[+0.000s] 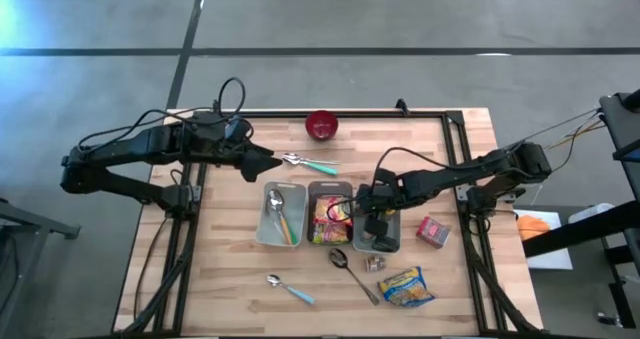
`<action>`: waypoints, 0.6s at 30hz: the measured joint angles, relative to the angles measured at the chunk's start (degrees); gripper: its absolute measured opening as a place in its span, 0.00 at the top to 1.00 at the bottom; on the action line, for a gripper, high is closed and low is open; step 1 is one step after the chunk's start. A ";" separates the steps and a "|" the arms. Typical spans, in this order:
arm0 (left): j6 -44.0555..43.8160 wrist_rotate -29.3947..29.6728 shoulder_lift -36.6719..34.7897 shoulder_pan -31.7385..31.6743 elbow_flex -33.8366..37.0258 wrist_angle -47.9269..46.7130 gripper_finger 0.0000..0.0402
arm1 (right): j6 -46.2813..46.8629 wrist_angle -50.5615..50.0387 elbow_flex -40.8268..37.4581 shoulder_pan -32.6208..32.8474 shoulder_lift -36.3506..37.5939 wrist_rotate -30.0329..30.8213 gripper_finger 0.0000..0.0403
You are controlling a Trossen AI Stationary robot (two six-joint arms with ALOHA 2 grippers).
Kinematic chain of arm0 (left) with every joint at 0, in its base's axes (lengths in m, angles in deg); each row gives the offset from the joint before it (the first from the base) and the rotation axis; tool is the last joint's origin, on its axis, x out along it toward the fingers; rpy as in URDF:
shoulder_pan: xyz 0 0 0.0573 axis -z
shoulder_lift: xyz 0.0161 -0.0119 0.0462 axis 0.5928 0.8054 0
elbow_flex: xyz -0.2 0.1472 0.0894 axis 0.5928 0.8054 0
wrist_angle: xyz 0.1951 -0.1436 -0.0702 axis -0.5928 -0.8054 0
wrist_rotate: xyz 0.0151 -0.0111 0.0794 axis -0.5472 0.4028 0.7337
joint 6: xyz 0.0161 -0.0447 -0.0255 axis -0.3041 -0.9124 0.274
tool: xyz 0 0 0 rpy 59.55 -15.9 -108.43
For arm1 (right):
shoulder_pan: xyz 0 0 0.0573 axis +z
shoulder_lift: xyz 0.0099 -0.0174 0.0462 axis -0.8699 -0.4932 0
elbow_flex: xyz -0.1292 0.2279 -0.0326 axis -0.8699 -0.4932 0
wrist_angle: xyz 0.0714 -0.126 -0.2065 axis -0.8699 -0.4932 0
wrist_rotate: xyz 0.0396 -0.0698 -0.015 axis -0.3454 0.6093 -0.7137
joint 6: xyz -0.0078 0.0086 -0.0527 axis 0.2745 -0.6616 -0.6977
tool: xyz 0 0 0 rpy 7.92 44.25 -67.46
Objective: Pick & Place Food Item
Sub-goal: Put the orange seasoning pack into the right gray bin
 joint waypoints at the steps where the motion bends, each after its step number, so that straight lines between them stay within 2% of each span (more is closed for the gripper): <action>1: 0.00 0.00 0.00 0.00 0.00 0.00 0.24 | 0.02 -0.57 0.00 -0.02 0.00 0.02 0.58; 6: 0.00 0.00 0.00 -0.02 0.00 0.00 0.24 | 0.21 -1.32 0.00 -0.02 0.00 -0.51 0.51; 18: -0.20 0.00 0.00 -0.04 0.00 0.00 0.24 | 1.87 -2.80 0.02 -0.04 3.90 0.90 0.50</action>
